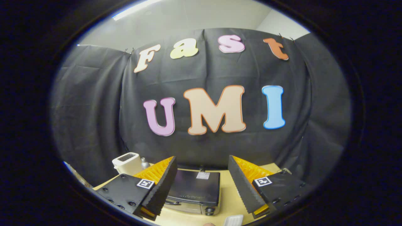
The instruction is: Open the toaster oven, put the food inside, and close the toaster oven door.
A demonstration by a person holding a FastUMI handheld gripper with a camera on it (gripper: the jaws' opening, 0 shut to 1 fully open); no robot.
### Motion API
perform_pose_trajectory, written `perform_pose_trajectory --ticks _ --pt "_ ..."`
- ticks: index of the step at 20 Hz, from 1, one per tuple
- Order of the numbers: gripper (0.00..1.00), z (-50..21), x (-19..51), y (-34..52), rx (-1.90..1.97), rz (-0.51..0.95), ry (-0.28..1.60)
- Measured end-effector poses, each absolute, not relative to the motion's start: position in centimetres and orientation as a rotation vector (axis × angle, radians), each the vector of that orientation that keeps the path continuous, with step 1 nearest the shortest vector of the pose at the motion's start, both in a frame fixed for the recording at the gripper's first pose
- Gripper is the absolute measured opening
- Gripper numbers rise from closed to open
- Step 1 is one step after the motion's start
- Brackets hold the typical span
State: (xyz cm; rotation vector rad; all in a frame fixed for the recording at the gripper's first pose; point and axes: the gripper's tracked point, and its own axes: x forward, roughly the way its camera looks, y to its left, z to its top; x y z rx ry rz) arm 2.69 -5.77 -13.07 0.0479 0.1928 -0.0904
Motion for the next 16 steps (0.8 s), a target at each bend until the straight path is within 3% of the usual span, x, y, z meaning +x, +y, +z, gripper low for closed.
perform_pose_trajectory --ticks 7,16 --pt "0.99 -4.0 3.8 -9.3 0.085 -0.101 0.067" --pt "0.99 -2.3 2.9 -12.8 0.023 -0.127 0.026"
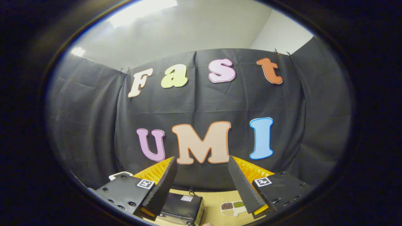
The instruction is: Open the toaster oven, put the food inside, and close the toaster oven door.
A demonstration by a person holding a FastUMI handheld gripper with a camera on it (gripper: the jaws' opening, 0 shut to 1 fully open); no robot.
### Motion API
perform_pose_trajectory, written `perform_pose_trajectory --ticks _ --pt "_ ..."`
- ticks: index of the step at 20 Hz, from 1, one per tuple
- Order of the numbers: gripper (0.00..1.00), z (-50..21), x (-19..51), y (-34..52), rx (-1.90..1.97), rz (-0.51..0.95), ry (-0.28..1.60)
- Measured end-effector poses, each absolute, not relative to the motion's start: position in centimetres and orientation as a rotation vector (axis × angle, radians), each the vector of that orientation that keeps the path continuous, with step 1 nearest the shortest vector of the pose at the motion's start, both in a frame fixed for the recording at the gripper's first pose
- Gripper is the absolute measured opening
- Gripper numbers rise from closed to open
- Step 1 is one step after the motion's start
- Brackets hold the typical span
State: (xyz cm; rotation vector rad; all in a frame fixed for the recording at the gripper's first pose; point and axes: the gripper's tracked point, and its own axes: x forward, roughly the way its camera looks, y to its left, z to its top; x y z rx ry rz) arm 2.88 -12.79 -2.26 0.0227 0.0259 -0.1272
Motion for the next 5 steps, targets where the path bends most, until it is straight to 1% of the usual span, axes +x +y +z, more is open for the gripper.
perform_pose_trajectory --ticks 5 --pt "0.99 -2.2 2.0 -15.0 -0.031 -0.140 0.000"
